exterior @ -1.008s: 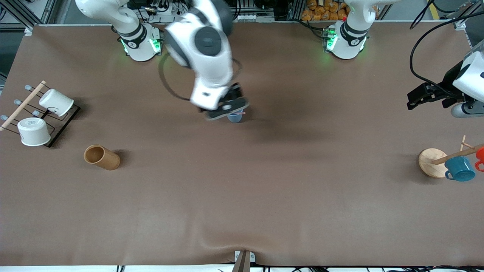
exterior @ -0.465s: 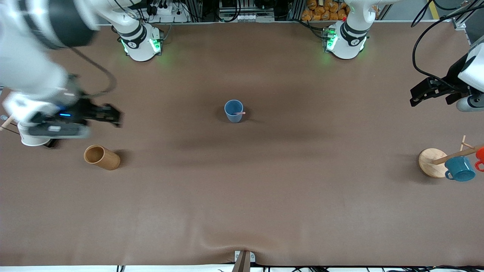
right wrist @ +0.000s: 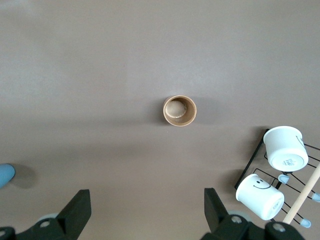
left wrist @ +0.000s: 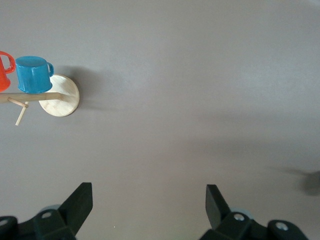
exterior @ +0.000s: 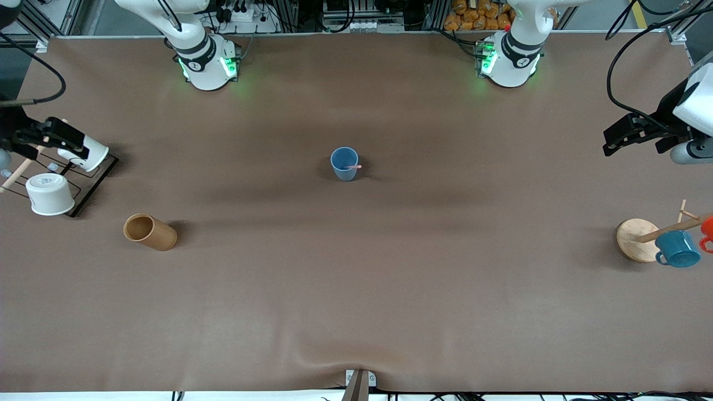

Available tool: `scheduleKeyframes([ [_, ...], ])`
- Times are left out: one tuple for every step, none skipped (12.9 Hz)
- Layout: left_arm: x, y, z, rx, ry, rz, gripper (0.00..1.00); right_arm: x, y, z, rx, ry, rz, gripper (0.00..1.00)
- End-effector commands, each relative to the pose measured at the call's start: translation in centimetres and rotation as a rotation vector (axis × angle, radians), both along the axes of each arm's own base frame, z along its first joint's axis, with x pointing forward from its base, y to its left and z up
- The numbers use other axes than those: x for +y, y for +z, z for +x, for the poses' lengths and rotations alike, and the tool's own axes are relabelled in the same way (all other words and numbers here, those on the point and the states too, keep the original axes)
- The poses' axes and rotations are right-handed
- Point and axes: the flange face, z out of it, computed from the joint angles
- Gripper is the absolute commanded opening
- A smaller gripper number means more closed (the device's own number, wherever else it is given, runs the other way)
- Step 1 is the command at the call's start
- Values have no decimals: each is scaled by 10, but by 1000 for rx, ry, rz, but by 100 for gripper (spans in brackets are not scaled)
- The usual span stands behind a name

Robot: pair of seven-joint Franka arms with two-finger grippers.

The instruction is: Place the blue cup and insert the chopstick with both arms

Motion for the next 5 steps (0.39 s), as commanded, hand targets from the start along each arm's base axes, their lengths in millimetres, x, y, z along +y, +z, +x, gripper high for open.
scheduleKeyframes([
  [-3, 19, -10, 8, -20, -20, 100, 6, 3, -11, 6, 7, -11, 100],
  [-4, 18, -12, 20, -21, -19, 100, 8, 2, -11, 7, 7, -11, 100],
  [-6, 18, -14, 33, -24, -19, 100, 11, 2, -13, 18, 10, -11, 100],
  [-8, 18, -17, 48, -27, -19, 100, 11, 2, -13, 18, 10, -11, 100],
  [-11, 25, -18, 39, -32, -22, 100, 11, 1, -12, 20, 10, -11, 100],
])
